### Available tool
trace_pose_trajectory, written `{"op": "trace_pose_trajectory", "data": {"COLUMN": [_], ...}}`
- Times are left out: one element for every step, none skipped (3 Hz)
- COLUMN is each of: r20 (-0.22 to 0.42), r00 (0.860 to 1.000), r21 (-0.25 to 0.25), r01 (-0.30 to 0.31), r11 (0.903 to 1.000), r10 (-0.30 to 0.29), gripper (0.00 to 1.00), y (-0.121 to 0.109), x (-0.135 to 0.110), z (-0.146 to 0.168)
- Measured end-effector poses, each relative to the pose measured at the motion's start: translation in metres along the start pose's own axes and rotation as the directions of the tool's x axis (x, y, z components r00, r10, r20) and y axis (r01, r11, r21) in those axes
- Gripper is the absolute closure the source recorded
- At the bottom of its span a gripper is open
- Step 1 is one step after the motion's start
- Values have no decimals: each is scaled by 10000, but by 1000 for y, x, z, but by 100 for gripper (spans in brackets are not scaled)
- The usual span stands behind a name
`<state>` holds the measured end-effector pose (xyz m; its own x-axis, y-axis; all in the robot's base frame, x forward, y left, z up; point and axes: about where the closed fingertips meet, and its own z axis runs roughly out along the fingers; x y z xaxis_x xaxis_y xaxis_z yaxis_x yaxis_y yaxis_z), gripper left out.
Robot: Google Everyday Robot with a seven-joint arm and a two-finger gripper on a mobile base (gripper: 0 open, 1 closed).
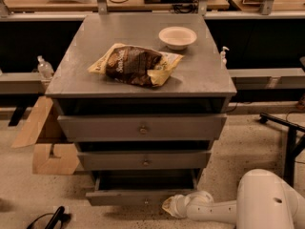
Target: Close bottom drawer
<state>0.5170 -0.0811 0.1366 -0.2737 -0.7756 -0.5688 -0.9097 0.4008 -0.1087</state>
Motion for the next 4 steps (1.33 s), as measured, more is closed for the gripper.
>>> {"op": "trace_pose_trajectory", "data": {"r20": [1, 6, 11, 17], "r00": [10000, 10000, 10000, 10000], "r21": [-2, -20, -43, -64], "r01": [0, -1, 3, 4], "r11": [10000, 10000, 10000, 10000], "r10": [0, 1, -3, -4], "gripper": [100, 82, 58, 34], "y": [0, 1, 2, 4], "x": [0, 0, -1, -1], "z": [0, 1, 2, 3]}}
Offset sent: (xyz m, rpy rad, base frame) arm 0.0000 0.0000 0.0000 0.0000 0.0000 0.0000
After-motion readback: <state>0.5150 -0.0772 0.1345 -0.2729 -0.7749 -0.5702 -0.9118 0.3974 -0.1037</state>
